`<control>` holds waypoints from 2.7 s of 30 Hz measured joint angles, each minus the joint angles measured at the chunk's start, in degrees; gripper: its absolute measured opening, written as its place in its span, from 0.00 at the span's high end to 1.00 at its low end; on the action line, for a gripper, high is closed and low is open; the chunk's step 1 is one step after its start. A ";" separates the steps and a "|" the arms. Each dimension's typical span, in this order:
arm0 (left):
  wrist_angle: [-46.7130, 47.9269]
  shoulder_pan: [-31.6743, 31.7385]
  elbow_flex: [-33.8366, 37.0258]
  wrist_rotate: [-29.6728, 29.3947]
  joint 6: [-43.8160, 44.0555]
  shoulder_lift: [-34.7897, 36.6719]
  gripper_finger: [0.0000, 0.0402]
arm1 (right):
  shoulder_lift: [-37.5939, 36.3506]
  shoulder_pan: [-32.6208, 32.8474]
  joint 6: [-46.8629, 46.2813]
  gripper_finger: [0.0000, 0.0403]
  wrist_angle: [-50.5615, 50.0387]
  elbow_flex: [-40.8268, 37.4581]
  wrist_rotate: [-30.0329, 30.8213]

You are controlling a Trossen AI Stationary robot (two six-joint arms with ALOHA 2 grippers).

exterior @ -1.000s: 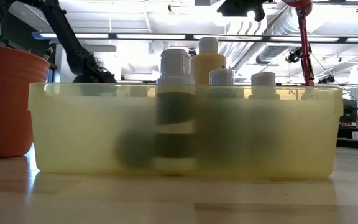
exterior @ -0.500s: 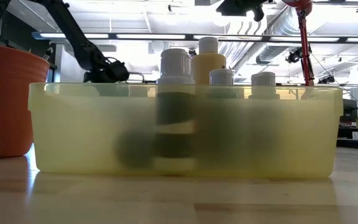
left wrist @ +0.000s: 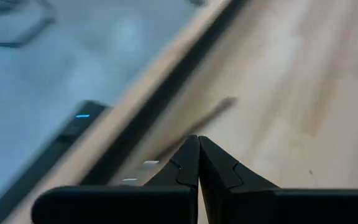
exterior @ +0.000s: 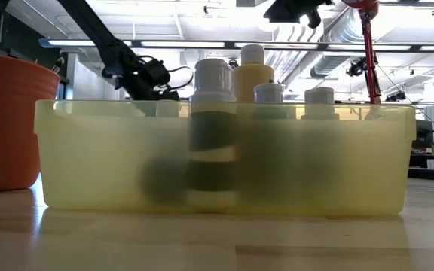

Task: Pick & Place Paint Supplies
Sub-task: Put the silver paint brush into the orange cup

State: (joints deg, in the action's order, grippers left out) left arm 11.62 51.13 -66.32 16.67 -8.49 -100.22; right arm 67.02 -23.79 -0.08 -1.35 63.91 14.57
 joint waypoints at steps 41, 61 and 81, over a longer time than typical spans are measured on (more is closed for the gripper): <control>-2.50 -2.05 -7.83 -1.82 8.52 -13.35 1.00 | 0.00 0.07 -0.11 0.73 -0.19 0.00 0.04; 6.09 -3.25 -11.17 -5.71 6.32 -17.34 1.00 | 0.00 0.07 0.29 0.73 -0.19 0.01 0.31; 12.75 -8.24 -10.58 -4.66 5.02 -13.94 1.00 | 0.00 0.04 0.35 0.73 -0.17 0.01 0.26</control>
State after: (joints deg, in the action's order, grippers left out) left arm 24.38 42.88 -76.90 12.01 -3.47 -114.16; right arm 67.02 -23.75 0.27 -1.52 63.92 14.83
